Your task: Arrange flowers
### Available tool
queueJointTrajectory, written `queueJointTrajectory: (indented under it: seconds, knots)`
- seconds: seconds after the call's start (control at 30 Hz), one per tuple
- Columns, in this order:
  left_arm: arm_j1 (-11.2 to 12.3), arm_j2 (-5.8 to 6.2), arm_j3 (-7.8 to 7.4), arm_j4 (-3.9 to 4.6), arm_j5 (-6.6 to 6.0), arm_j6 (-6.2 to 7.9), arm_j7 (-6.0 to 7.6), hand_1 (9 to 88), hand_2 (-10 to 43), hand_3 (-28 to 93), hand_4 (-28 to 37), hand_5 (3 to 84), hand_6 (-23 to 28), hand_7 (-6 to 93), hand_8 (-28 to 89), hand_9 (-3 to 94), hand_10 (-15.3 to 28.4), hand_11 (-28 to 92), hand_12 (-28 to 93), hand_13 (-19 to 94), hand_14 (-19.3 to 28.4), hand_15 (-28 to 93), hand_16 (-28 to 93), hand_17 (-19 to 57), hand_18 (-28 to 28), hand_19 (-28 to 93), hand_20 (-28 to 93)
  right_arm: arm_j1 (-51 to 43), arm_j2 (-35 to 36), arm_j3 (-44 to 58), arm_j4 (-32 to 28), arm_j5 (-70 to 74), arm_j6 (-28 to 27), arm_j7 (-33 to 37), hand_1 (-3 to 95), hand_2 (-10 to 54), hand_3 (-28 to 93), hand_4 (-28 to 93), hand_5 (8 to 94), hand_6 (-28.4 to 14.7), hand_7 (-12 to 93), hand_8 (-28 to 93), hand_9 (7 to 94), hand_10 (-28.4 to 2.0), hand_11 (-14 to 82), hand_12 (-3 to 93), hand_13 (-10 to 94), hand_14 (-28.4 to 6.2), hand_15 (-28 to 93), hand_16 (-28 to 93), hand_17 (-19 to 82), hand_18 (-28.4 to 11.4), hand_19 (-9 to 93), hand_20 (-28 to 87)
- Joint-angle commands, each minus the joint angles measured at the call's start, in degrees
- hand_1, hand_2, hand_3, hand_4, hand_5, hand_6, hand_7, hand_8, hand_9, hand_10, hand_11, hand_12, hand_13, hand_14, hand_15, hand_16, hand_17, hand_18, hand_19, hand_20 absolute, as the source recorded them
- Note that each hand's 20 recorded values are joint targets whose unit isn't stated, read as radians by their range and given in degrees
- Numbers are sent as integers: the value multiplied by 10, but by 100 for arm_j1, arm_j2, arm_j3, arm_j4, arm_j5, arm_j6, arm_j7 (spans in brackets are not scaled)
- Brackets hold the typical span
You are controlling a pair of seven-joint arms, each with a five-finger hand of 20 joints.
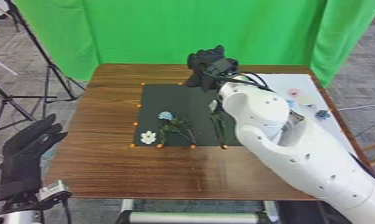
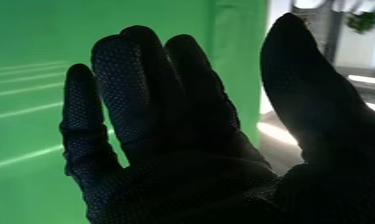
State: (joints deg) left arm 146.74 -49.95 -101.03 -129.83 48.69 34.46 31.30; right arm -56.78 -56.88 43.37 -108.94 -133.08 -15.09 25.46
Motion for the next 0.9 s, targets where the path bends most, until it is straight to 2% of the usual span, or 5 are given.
queueJointTrajectory:
  seconds: [0.03,0.4,0.5,0.67,0.9]
  knots:
    - [74,-117,42,-40,75,-24,-28,251,40,827,-209,407,105,161,-109,347,199,378,68,254,273,659,-173,-97,216,585,46,-151,992,152,284,331,337,468,289,-25,849,-252,536,-107,160,-110,545,-214,276,159,492,-177,757,133,100,-270,749,197]
    - [34,-115,70,-42,122,-49,-80,251,40,829,-209,407,105,160,-108,347,199,379,68,254,273,659,-173,-97,216,585,47,-307,1830,371,673,749,514,957,287,-24,855,-251,525,-105,166,-110,535,-212,270,161,500,-168,755,131,113,-261,752,202]
    - [18,-55,119,-27,34,6,15,251,40,829,-209,407,105,160,-108,347,198,378,68,255,273,659,-173,-97,216,585,47,-384,1950,483,767,817,559,1037,287,-24,857,-251,523,-104,167,-111,532,-210,267,160,501,-166,756,132,115,-260,753,203]
    - [2,-53,135,-23,42,1,12,252,41,829,-210,407,105,160,-109,347,199,379,68,254,273,659,-173,-97,216,585,47,-439,2187,574,959,864,564,1136,288,-25,863,-252,520,-103,169,-112,529,-209,265,160,505,-162,756,133,117,-258,754,204]
    - [-23,-95,144,-18,74,-29,-16,252,43,830,-209,407,105,161,-109,347,199,379,67,254,273,659,-173,-97,216,585,47,-729,2232,1073,1220,1045,171,1428,290,-28,866,-254,510,-103,168,-114,514,-208,252,157,523,-151,761,135,141,-252,765,208]
